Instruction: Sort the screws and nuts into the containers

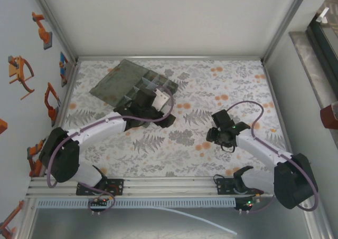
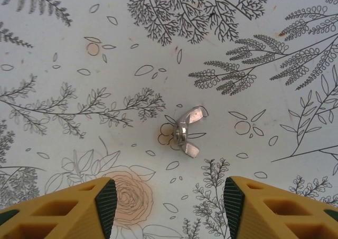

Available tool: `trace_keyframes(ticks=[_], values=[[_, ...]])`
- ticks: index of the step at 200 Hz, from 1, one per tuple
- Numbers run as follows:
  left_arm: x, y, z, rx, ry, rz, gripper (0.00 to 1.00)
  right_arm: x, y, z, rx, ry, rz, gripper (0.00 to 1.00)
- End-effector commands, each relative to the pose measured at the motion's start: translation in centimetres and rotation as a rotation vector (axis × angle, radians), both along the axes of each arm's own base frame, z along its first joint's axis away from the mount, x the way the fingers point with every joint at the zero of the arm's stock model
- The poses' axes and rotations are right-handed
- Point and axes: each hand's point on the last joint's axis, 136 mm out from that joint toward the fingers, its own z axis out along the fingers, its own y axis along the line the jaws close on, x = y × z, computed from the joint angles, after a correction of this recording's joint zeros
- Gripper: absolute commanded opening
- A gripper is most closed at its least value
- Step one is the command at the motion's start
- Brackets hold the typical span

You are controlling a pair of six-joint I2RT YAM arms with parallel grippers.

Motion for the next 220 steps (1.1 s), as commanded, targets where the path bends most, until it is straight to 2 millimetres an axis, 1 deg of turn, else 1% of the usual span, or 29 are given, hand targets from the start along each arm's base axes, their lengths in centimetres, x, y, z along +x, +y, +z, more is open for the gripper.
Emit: trace_keyframes(ticks=[1,17,31,54,75,92,116,148,173,186,197,205,220], values=[[-1.9,-1.2,2.2,-0.100,-0.016,-0.094,0.97,1.2,-0.6,-0.2,-0.034,-0.014,-0.022,0.54],[-3.3,-1.5,2.4,-0.134,0.011,-0.148,0.97,1.8,-0.5,-0.7,-0.038,-0.002,-0.010,0.51],[-4.0,-1.6,2.2,-0.137,0.035,-0.172,0.97,2.2,-0.5,-0.9,-0.044,0.005,-0.003,0.48],[-4.2,-1.3,1.8,-0.120,0.046,-0.159,0.97,2.9,-0.3,-1.2,-0.036,-0.001,0.004,0.44],[-4.2,-1.2,1.7,-0.114,0.048,-0.150,0.97,3.1,-0.7,-1.4,-0.046,0.006,-0.003,0.38],[-4.0,-1.1,1.5,-0.106,0.048,-0.140,0.97,3.1,-0.8,-1.6,-0.043,0.010,-0.001,0.34],[-3.6,-1.0,1.4,-0.087,0.045,-0.126,0.97,3.1,-0.3,-1.7,-0.019,0.025,0.011,0.26],[-3.3,-1.0,1.3,-0.078,0.036,-0.117,0.97,2.5,0.0,-2.0,0.006,0.051,0.010,0.21],[-3.1,-0.9,1.2,-0.072,0.030,-0.104,0.97,2.7,0.1,-2.0,0.008,0.044,0.016,0.10],[-2.9,-0.7,1.6,-0.072,0.014,-0.091,0.97,2.9,0.3,-1.7,0.017,0.040,0.021,0.03],[-2.6,-0.3,2.0,-0.075,-0.001,-0.073,0.97,3.2,0.5,-1.4,0.027,0.030,0.026,0.00],[-2.4,0.1,2.4,-0.077,-0.015,-0.056,0.97,3.4,0.7,-1.1,0.034,0.021,0.032,0.00],[-1.2,1.3,2.9,-0.062,-0.036,0.020,0.97,4.0,1.3,-0.4,0.056,-0.002,0.055,0.00]])
